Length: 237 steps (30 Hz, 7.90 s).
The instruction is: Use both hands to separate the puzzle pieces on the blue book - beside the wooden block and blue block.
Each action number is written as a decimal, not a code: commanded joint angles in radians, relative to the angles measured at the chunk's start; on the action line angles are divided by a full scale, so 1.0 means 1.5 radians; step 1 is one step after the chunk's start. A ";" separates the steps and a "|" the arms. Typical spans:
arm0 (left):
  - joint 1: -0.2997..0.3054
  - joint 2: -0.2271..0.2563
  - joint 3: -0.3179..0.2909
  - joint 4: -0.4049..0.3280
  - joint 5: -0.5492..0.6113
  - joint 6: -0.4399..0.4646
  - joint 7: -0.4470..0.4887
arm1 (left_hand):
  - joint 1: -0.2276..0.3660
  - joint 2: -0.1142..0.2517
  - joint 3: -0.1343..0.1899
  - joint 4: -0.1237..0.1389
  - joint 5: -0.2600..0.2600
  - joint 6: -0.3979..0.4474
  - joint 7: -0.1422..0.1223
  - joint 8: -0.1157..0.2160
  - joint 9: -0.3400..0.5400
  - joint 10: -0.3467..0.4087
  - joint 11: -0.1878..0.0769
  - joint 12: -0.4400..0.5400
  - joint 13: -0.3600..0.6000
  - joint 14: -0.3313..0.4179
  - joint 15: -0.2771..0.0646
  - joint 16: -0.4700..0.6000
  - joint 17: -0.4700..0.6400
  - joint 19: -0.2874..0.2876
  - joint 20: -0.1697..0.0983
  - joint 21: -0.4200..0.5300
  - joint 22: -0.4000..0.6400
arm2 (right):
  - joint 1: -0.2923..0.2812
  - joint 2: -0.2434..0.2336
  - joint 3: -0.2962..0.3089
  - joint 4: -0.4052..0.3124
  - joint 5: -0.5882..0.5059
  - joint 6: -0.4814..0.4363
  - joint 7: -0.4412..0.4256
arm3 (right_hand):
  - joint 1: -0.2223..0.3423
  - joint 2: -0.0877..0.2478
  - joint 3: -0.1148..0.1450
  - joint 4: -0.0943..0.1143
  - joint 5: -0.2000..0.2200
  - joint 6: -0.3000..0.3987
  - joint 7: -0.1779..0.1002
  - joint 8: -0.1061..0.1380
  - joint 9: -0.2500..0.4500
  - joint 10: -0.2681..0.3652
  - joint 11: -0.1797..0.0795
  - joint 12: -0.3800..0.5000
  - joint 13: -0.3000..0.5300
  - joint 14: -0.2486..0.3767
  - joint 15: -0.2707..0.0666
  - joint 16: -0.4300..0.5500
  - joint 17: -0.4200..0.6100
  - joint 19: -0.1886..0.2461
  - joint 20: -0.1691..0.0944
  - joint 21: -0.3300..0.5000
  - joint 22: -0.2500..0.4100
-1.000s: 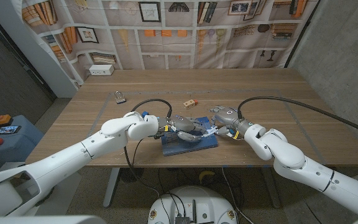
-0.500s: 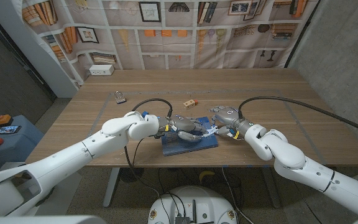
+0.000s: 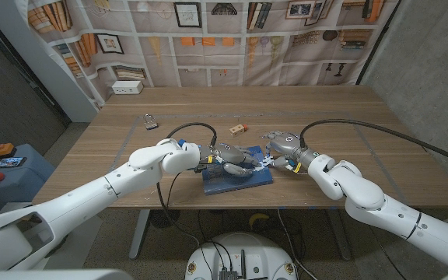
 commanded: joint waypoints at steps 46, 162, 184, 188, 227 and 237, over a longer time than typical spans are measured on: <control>-0.004 0.002 -0.002 -0.002 0.008 -0.007 0.019 | 0.006 0.062 0.007 -0.004 0.000 0.052 0.037 0.004 0.006 0.058 0.035 0.006 0.005 0.008 -0.055 -0.002 0.000 -0.015 -0.041 -0.001 0.001 | -0.006 -0.050 0.074 -0.053 0.076 -0.010 0.012 | 0.005 -0.001 -0.006 0.004 0.002 0.001 -0.010 -0.002 0.001 0.002 0.004 -0.006 0.002 0.005 0.004 0.001 0.004 0.006 0.002 -0.002 0.002; 0.113 0.037 -0.141 -0.093 -0.070 0.169 0.228 | 0.011 0.063 0.012 -0.021 -0.002 0.043 0.029 0.004 0.007 0.038 0.036 0.004 0.005 0.033 -0.062 -0.002 0.000 0.038 -0.036 0.006 0.001 | 0.112 0.003 -0.039 0.085 0.071 -0.092 0.110 | -0.056 -0.022 -0.041 0.015 0.008 -0.128 -0.007 -0.068 -0.022 -0.033 0.022 -0.021 0.005 -0.006 0.020 -0.009 0.013 0.013 0.007 -0.004 0.003; 0.154 0.052 -0.176 -0.106 -0.130 0.233 0.297 | 0.013 0.063 0.013 -0.025 -0.003 0.044 0.030 0.004 0.007 0.040 0.038 0.005 0.005 0.037 -0.063 -0.002 -0.001 0.044 -0.034 0.005 0.001 | 0.125 0.005 -0.038 0.054 0.076 -0.109 0.162 | -0.113 -0.041 -0.069 0.026 0.036 -0.268 -0.006 -0.141 -0.045 -0.103 0.044 -0.026 0.006 -0.050 0.054 -0.032 0.018 -0.021 0.031 -0.009 0.004; 0.158 0.049 -0.182 -0.105 -0.143 0.243 0.311 | 0.014 0.063 0.013 -0.026 -0.003 0.044 0.031 0.004 0.007 0.039 0.039 0.005 0.005 0.038 -0.063 -0.002 -0.001 0.045 -0.034 0.005 0.001 | 0.127 0.001 -0.032 0.046 0.086 -0.107 0.170 | -0.135 -0.046 -0.079 0.032 0.046 -0.292 -0.006 -0.155 -0.050 -0.121 0.048 -0.027 0.007 -0.059 0.063 -0.036 0.019 -0.030 0.037 -0.009 0.004; 0.196 0.021 -0.241 -0.047 -0.338 0.241 0.456 | 0.026 0.069 0.010 -0.049 -0.004 0.012 0.028 -0.002 0.006 0.010 0.045 -0.002 0.005 0.035 -0.058 -0.003 0.000 0.057 -0.028 0.002 0.000 | 0.087 -0.022 0.052 0.057 0.315 -0.054 0.023 | -0.257 -0.034 -0.124 0.078 0.081 -0.429 -0.005 -0.239 -0.066 -0.142 0.057 -0.015 0.006 -0.085 0.070 -0.040 0.024 -0.063 0.040 -0.006 0.004; 0.205 -0.001 -0.259 -0.019 -0.394 0.213 0.497 | 0.031 0.070 0.011 -0.057 -0.005 0.005 0.031 -0.002 0.006 -0.002 0.050 -0.003 0.005 0.033 -0.054 -0.004 0.000 0.060 -0.024 0.002 0.000 | 0.077 -0.012 0.074 0.089 0.409 -0.009 -0.040 | -0.271 -0.021 -0.127 0.084 0.083 -0.462 -0.006 -0.261 -0.073 -0.133 0.050 -0.013 0.005 -0.083 0.058 -0.038 0.025 -0.058 0.030 -0.004 0.003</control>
